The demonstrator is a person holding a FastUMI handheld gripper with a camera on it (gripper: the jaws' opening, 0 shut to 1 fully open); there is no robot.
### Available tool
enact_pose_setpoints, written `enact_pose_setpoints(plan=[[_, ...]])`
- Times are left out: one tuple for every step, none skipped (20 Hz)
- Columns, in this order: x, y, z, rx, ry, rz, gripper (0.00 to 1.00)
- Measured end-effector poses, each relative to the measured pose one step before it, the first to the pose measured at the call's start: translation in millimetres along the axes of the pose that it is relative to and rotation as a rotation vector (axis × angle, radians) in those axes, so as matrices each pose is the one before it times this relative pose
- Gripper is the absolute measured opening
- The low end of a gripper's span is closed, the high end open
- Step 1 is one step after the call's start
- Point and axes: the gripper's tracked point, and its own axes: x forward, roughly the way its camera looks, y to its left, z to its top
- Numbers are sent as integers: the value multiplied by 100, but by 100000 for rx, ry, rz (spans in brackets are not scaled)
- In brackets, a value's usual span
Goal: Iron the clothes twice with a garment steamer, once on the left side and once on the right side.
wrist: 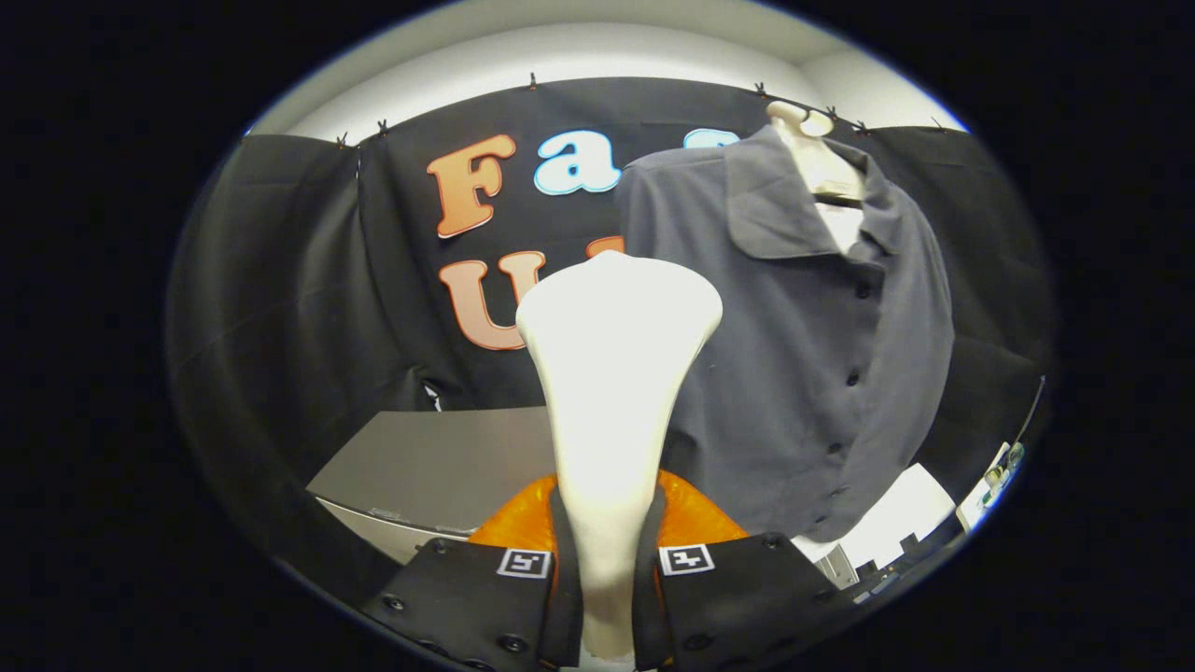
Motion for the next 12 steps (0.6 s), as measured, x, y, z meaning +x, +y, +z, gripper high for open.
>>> enact_pose_setpoints(plan=[[-261, -1519, 800, 679, -2048, -1445, 28], [-436, -1346, 616, 753, -1478, -1429, 28], [-207, -1211, 531, 446, -658, -1029, 28], [11, -1014, 546, 531, -1044, -743, 28], [20, -1167, 248, 189, -742, -826, 28], [426, -959, 174, 44, -176, -439, 28], [626, -428, 74, 256, -115, -85, 28], [650, -477, 9, 239, 225, 328, 28], [874, -377, -27, 68, -11, 211, 28], [789, -585, -281, -188, 87, -137, 28], [621, -508, -407, -44, 324, -36, 28], [670, -431, -335, 403, 402, 469, 28]])
